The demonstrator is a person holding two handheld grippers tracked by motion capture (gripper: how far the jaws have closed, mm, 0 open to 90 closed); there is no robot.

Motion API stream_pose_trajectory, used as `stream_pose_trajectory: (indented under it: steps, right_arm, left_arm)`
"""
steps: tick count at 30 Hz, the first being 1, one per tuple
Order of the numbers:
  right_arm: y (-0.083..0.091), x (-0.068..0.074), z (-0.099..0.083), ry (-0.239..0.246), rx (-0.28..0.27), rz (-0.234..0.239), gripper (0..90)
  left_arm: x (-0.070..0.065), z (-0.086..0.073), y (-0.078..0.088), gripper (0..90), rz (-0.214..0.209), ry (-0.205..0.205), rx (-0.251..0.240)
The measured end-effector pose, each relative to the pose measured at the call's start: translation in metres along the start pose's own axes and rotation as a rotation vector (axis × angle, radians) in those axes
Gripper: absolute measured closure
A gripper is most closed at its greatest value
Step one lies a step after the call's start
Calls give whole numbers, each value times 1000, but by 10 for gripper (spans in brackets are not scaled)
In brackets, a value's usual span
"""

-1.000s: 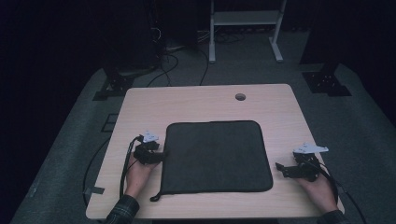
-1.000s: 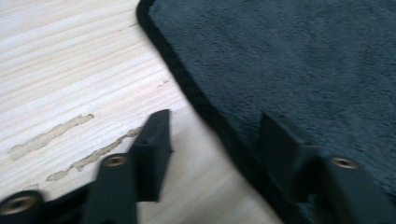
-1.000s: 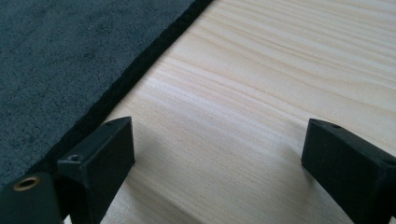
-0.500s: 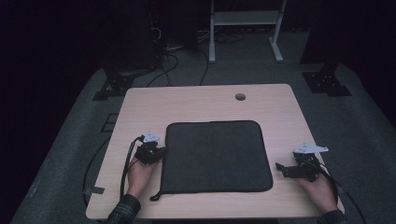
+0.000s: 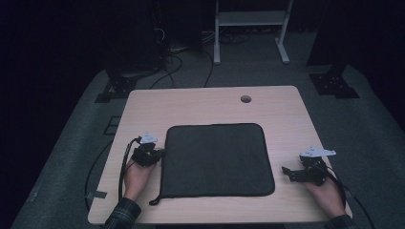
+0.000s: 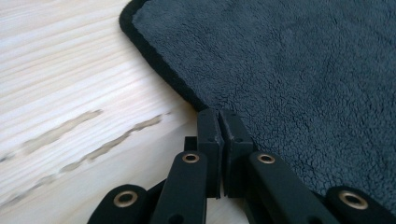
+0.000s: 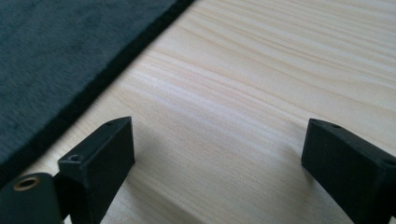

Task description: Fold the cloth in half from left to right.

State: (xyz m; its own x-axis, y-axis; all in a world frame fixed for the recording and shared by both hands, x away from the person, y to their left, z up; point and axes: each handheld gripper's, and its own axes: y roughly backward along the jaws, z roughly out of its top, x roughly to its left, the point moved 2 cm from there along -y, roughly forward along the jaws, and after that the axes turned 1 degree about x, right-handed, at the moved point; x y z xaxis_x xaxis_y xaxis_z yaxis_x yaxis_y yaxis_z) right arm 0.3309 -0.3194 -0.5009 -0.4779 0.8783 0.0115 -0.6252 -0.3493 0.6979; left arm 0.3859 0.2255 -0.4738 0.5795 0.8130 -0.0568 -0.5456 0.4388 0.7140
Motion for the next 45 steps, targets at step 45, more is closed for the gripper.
stream_pose_trajectory:
  steps: [45]
  right_arm:
    - [0, 0, 0, -1, 0, 0, 85]
  left_arm:
    - [-25, 45, 12, 873, -332, 32, -182]
